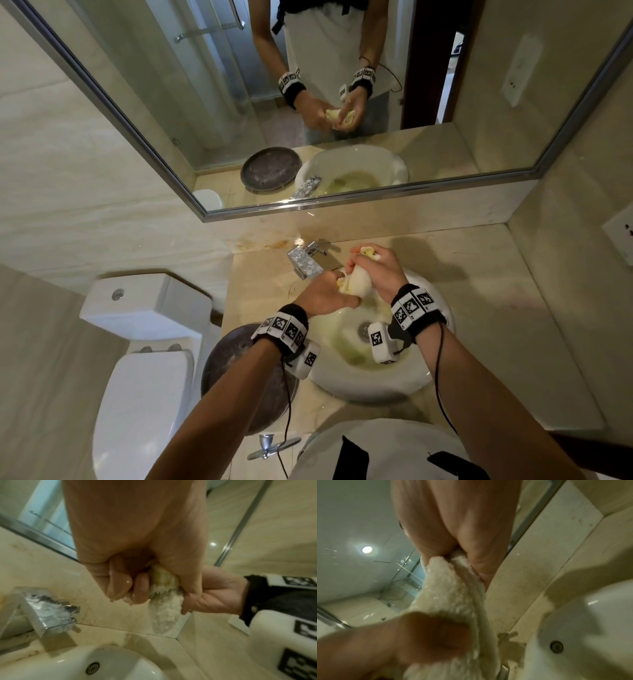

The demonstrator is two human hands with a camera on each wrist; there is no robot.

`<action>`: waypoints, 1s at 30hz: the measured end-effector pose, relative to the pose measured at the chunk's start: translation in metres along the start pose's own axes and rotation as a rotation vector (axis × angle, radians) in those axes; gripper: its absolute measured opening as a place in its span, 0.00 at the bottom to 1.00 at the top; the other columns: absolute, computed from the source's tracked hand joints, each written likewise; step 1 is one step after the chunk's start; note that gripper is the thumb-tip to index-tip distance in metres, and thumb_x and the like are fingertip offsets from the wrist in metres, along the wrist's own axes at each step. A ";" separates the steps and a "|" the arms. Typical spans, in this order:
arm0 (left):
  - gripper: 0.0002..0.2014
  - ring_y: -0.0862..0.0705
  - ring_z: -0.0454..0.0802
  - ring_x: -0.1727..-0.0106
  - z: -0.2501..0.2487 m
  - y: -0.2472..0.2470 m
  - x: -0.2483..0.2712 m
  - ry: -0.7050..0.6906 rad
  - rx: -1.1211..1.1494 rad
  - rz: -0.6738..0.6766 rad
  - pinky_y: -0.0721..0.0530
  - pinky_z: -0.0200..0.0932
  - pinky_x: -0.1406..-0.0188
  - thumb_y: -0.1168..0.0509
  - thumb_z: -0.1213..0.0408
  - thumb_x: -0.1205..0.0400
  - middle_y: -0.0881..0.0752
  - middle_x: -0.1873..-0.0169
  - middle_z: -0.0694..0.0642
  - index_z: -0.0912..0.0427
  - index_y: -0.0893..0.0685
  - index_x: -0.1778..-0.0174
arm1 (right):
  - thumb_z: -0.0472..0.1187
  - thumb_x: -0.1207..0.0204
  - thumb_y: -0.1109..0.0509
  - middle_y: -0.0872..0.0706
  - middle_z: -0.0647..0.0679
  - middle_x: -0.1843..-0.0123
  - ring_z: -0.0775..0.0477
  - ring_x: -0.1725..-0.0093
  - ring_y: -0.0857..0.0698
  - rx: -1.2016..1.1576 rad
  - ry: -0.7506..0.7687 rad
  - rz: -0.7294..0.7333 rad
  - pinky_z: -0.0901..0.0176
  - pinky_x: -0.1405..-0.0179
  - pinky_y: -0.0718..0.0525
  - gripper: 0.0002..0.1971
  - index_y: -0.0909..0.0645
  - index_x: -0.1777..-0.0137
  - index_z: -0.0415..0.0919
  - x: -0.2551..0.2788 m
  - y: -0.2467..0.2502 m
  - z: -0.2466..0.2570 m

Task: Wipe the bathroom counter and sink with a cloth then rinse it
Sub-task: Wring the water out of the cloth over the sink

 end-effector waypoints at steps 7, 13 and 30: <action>0.21 0.13 0.57 0.58 -0.011 -0.018 0.004 -0.061 -0.695 -0.194 0.18 0.46 0.66 0.26 0.47 0.30 0.12 0.58 0.57 0.60 0.15 0.51 | 0.34 0.23 0.25 0.10 0.34 0.60 0.38 0.64 0.12 -0.061 -0.203 -0.375 0.42 0.58 0.10 0.04 0.14 0.56 0.33 -0.008 0.000 -0.042; 0.20 0.16 0.58 0.57 -0.001 -0.033 0.005 0.005 -0.665 -0.106 0.26 0.45 0.67 0.26 0.46 0.28 0.14 0.56 0.57 0.59 0.18 0.52 | 0.32 0.20 0.28 0.13 0.38 0.70 0.40 0.70 0.15 0.034 -0.279 -0.349 0.48 0.57 0.13 0.07 0.14 0.60 0.34 -0.005 0.008 -0.046; 0.36 0.17 0.48 0.35 -0.002 0.009 0.011 -0.029 0.193 0.330 0.20 0.52 0.30 0.16 0.53 0.35 0.14 0.39 0.53 0.56 0.22 0.33 | 0.57 0.17 0.33 0.35 0.45 0.81 0.46 0.78 0.29 -0.374 -0.280 0.043 0.55 0.67 0.22 0.33 0.40 0.80 0.45 0.005 0.012 -0.005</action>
Point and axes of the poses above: each hand's wrist, its own x-axis away from the middle knuckle, its own y-axis out of the back of the hand, z = x × y, the point moved 2 cm from there along -x, towards the middle knuckle
